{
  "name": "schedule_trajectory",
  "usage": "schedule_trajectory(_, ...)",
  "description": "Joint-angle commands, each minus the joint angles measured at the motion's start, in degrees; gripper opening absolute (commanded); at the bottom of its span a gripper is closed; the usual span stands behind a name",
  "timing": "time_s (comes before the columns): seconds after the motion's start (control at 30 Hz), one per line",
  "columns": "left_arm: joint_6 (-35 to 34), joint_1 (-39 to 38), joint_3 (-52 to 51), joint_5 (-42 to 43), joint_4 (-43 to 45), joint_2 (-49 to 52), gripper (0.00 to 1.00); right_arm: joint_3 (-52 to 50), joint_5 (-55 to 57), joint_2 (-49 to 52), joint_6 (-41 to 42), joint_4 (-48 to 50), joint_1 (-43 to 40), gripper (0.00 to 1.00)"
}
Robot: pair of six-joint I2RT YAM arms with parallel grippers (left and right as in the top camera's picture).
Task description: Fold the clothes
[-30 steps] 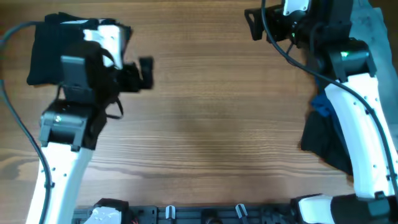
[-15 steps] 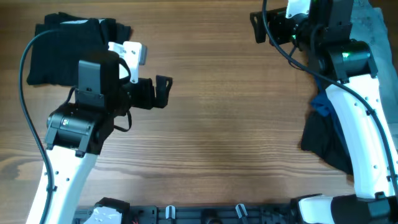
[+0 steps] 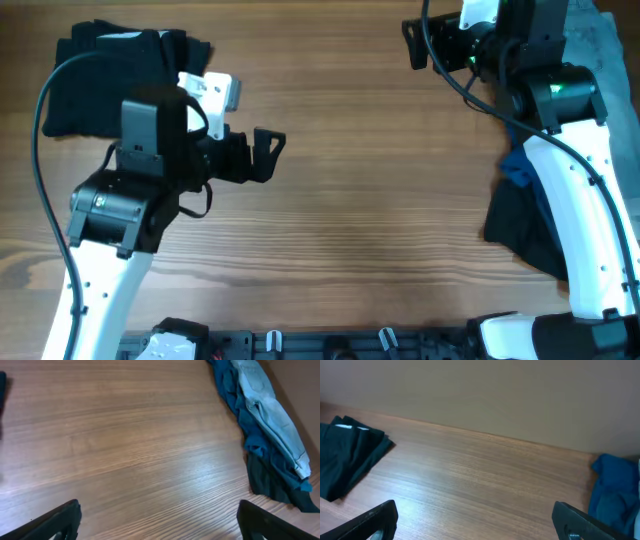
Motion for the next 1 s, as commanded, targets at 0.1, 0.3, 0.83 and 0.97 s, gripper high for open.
schedule_trajectory(0.1, -0.1, 1.0, 0.0, -3.1, -0.4, -2.5, 1.0, 0.1, 1.0, 0.4, -0.7, 0.1, -0.2, 1.0)
schedule_trajectory(0.3, -0.1, 4.0, -2.5, -8.8, 4.0, -7.8, 1.0, 0.1, 1.0, 0.4, -0.7, 0.1, -0.2, 1.0)
schedule_trajectory(0.83, -0.2, 15.6, -48.2, -0.5, 47.6, -43.3, 1.0, 0.1, 1.0, 0.4, -0.7, 0.1, -0.2, 1.0)
schedule_trajectory(0.97, -0.2, 15.6, -56.4, -0.6, 49.8, -50.8, 1.0, 0.1, 1.0, 0.4, -0.7, 0.1, -0.2, 1.0)
